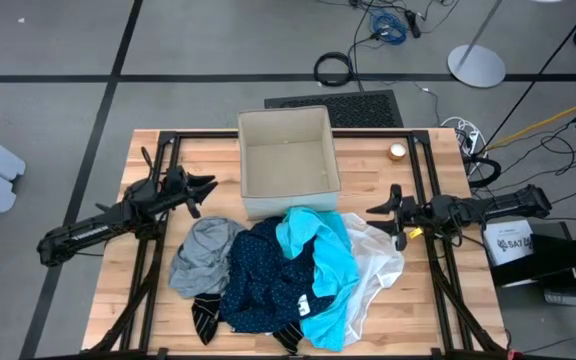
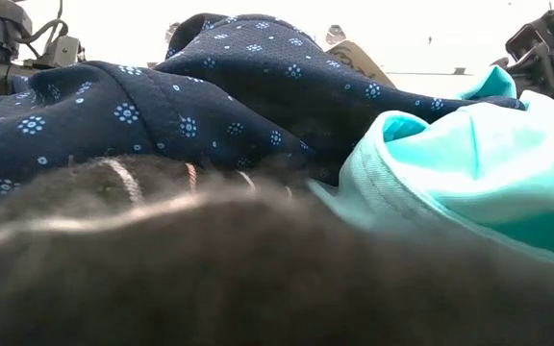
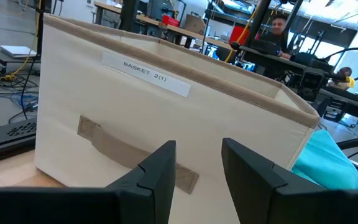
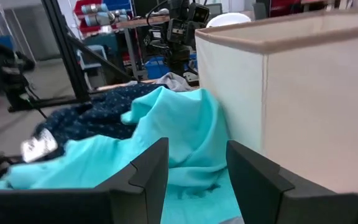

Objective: Sort clothes
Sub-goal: Put the blue shirt into the laundry bin

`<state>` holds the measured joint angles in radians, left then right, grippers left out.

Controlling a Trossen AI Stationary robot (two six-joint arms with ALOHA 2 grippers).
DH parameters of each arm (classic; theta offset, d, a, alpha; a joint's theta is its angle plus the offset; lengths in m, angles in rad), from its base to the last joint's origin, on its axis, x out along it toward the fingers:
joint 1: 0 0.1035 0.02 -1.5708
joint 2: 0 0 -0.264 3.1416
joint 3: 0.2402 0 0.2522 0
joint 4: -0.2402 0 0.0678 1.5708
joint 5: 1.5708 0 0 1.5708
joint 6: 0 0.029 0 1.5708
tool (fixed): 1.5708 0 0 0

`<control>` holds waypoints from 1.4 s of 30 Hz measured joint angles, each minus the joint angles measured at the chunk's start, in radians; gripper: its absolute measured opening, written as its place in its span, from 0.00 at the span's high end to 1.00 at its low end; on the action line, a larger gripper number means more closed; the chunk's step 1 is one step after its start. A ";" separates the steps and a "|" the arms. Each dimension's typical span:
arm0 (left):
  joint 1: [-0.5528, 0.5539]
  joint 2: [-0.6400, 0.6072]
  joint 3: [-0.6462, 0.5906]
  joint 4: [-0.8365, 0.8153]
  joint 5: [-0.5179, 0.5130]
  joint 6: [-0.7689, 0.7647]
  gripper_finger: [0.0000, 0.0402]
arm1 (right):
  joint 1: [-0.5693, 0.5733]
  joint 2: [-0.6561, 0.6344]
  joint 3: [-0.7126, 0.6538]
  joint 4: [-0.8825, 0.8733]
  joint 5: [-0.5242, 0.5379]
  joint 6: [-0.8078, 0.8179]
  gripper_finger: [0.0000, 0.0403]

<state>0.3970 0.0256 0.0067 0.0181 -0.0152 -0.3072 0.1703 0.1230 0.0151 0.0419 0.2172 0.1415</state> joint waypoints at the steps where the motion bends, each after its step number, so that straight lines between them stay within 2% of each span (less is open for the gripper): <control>1: 0.000 0.000 0.000 0.000 0.000 0.000 0.66 | 0.000 0.000 0.000 0.000 -0.001 -0.020 0.63; 4: 0.000 0.000 0.000 0.000 0.000 -0.006 0.66 | 0.000 0.000 0.000 0.000 -0.007 -0.028 0.63; 6: 0.000 0.000 0.000 -0.002 0.015 -0.093 0.66 | 0.000 0.000 0.000 0.006 -0.007 -0.013 0.63; 10: 0.000 0.000 0.000 -0.004 0.032 -0.313 0.66 | 0.000 0.000 0.000 0.026 -0.008 0.129 0.63; 13: 0.000 0.000 0.000 -0.003 0.032 -0.342 0.66 | 0.000 0.000 0.000 0.046 -0.007 0.252 0.63; 16: 0.000 0.000 0.000 -0.003 0.032 -0.343 0.66 | 0.000 0.000 0.000 0.062 -0.006 0.297 0.63; 22: 0.000 0.000 0.000 -0.002 0.033 -0.342 0.66 | 0.000 0.000 0.000 0.065 0.002 0.281 0.63; 24: 0.000 0.000 0.000 0.005 0.034 -0.342 0.66 | 0.000 0.000 0.000 0.082 0.053 0.239 0.63; 29: 0.000 0.000 0.005 0.042 0.081 -0.337 0.66 | 0.000 0.000 0.000 0.237 0.178 0.128 0.63; 35: 0.000 0.000 0.082 0.042 0.163 -0.196 0.66 | 0.000 0.000 0.000 0.493 0.176 0.026 0.63; 40: 0.000 0.010 0.169 0.038 0.188 -0.088 0.66 | 0.000 0.000 0.000 0.605 0.174 -0.004 0.63; 42: 0.000 0.026 0.219 -0.012 0.188 -0.039 0.66 | 0.000 0.002 0.000 0.635 0.174 -0.004 0.63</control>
<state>0.3969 0.0518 0.2259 0.0058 0.1726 -0.3466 0.1699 0.1254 0.0154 0.6770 0.3908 0.1371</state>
